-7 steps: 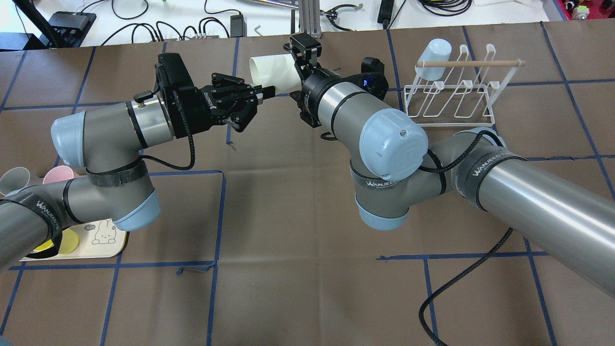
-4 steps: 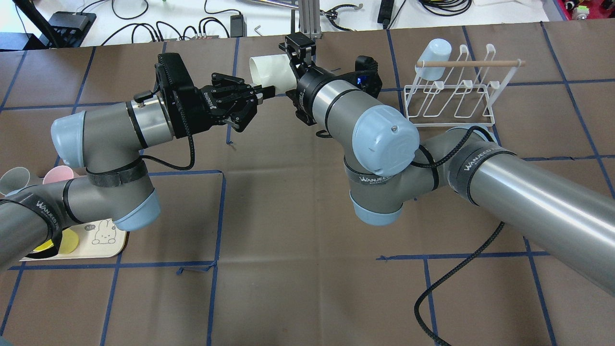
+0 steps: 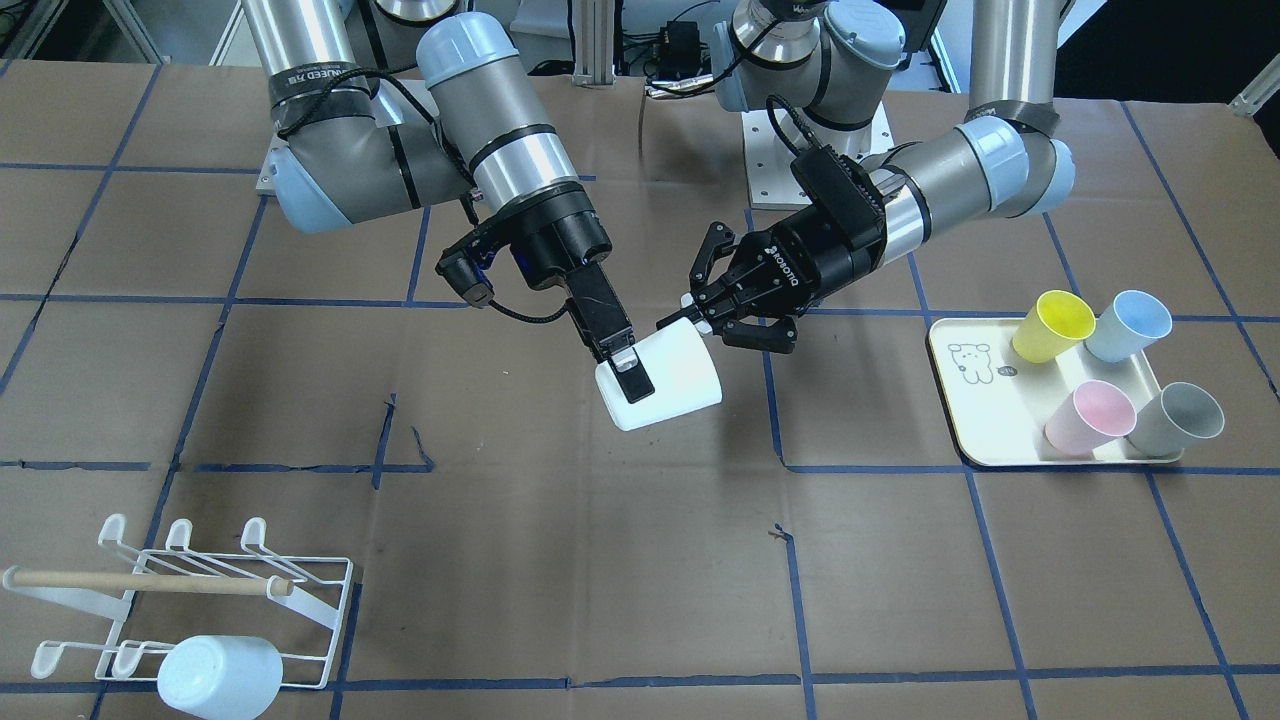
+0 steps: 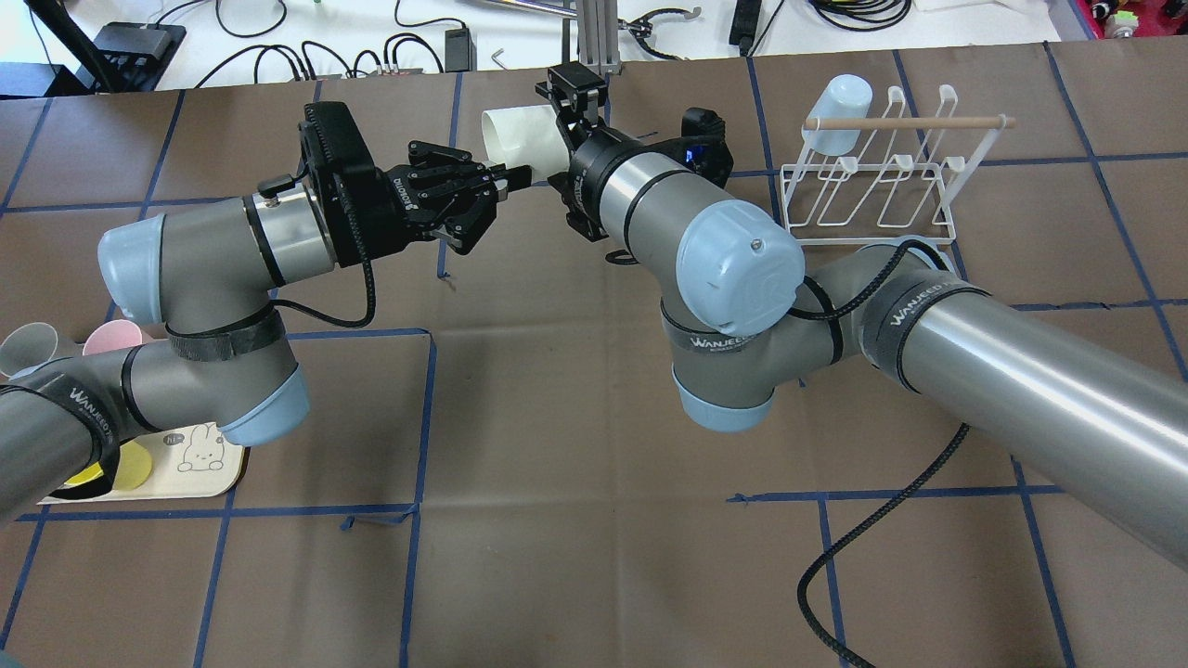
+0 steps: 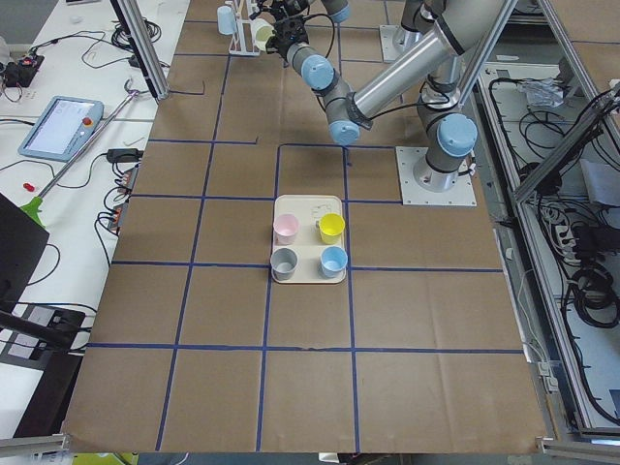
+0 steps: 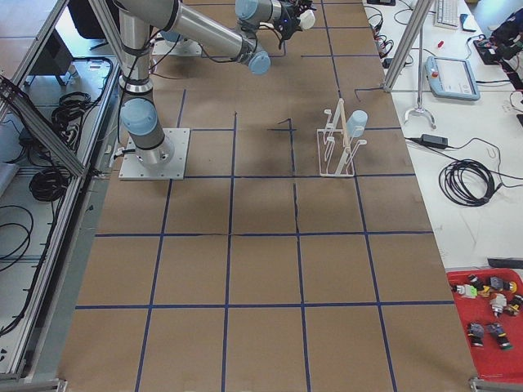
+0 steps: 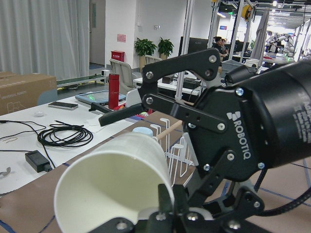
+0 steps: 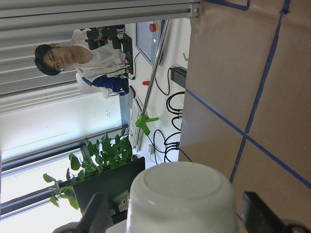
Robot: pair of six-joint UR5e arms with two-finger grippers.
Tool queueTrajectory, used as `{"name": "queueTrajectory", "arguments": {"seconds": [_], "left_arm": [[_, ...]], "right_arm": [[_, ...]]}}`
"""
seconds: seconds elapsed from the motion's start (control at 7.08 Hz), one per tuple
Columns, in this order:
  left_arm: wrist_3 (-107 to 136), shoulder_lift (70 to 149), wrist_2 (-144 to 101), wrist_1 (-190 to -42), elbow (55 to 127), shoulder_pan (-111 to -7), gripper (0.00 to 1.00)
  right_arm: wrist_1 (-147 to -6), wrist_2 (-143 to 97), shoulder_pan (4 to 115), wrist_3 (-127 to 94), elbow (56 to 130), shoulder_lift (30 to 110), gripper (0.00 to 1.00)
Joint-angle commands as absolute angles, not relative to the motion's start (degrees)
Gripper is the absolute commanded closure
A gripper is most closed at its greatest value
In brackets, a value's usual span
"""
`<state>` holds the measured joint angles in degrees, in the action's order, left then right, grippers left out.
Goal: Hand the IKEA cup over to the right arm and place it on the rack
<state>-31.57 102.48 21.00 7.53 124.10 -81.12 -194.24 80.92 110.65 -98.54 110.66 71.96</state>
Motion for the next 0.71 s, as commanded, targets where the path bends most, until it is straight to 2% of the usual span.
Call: {"name": "queueTrajectory", "arguments": {"seconds": [0.0,0.42,0.57], "left_arm": [[-31.55,102.48,21.01,7.56,124.1,-81.12,0.92],[-31.55,102.48,21.01,7.65,124.1,-81.12,0.91],[-31.47,102.48,21.01,7.65,124.1,-81.12,0.87]], "right_arm": [[-194.24,80.77,110.65,-98.53,110.65,71.98,0.13],[-194.41,80.16,110.65,-98.09,110.65,71.98,0.37],[-194.41,80.07,110.65,-98.0,110.65,71.98,0.46]]}}
